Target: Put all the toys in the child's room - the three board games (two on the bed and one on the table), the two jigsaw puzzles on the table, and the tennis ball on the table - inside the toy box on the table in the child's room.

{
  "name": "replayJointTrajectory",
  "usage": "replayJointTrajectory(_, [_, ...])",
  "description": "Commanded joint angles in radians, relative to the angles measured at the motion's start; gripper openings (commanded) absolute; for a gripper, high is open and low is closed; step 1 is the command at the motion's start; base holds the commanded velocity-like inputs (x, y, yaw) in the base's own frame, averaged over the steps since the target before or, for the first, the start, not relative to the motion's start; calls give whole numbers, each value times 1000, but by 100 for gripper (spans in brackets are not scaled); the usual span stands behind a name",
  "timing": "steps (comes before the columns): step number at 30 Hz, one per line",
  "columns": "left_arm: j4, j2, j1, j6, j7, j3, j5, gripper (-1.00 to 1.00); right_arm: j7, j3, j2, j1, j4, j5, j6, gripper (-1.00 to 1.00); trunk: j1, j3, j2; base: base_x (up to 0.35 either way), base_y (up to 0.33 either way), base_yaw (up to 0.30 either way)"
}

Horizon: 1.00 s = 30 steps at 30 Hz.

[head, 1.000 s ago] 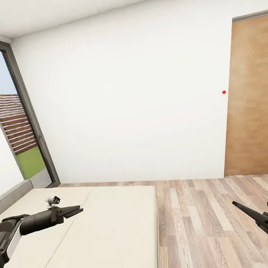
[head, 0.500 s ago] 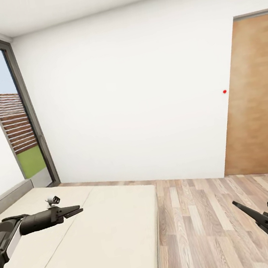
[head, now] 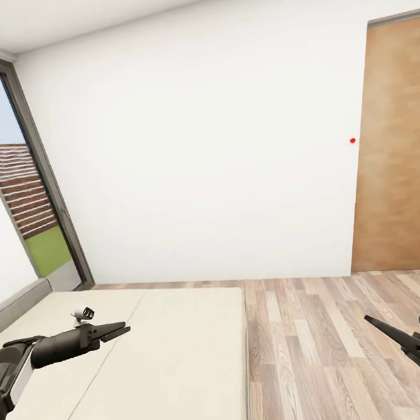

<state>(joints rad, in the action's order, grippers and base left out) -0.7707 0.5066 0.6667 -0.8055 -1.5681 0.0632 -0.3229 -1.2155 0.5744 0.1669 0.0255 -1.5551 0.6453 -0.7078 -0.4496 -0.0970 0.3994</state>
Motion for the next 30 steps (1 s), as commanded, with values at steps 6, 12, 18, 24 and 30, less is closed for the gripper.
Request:
replayJointTrajectory(6, [1, 1, 1, -11, -3, 5, -4, 100, 1, 3, 0, 1, 0, 6, -6, 100, 0, 2, 1, 0, 0, 0])
replayJointTrajectory(12, [1, 1, 1, -11, -3, 6, -4, 100, 1, 2, -1, 1, -1, 7, -6, 100, 0, 2, 1, 0, 0, 38])
replayJointTrajectory(18, [1, 1, 1, -11, -3, 6, -4, 100, 1, 2, -1, 0, -2, 6, -6, 100, 0, 2, 1, 0, 0, 187])
replayJointTrajectory(24, [1, 1, 1, -11, -3, 5, -4, 100, 1, 2, 0, 0, -2, 5, -5, 100, 0, 2, 1, 0, 0, 263])
replayJointTrajectory(30, [1, 1, 1, -11, -3, 5, -4, 100, 1, 2, 0, 0, -2, 5, -5, 100, 0, 2, 1, 0, 0, 283])
